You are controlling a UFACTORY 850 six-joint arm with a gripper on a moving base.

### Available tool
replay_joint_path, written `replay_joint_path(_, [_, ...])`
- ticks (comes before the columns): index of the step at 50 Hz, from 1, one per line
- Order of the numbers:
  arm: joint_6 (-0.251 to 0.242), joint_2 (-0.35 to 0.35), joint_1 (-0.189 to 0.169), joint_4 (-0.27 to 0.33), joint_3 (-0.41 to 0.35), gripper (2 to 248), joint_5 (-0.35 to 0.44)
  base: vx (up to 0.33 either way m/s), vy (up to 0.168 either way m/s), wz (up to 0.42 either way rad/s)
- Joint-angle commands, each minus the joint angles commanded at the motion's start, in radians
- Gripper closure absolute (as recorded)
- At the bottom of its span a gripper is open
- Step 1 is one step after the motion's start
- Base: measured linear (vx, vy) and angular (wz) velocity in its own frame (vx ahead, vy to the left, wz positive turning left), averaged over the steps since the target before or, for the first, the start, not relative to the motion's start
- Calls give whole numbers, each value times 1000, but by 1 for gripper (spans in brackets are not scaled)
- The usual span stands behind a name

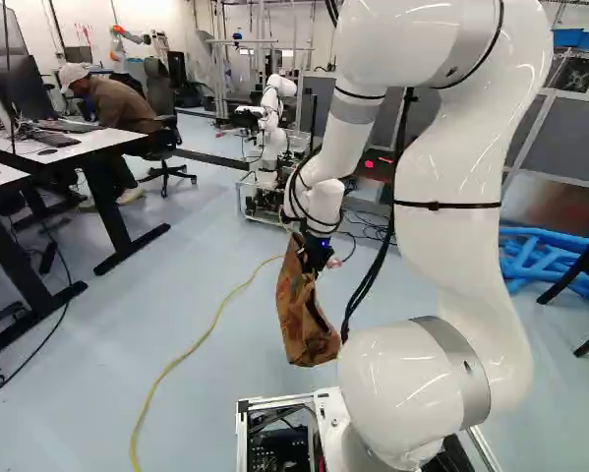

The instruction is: Pick up the bag on the ground and place it on the table

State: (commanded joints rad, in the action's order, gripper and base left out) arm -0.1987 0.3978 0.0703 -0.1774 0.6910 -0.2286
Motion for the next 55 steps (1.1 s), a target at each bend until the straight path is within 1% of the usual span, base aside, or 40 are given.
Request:
replay_joint_path(11, [0,-48,-5,0,-13,229,-35,0,0,0])
replay_joint_path(36, [0,-146,-37,0,-26,229,-112,0,0,0])
replay_joint_path(55, [0,-213,-60,2,-24,229,-148,0,0,0])
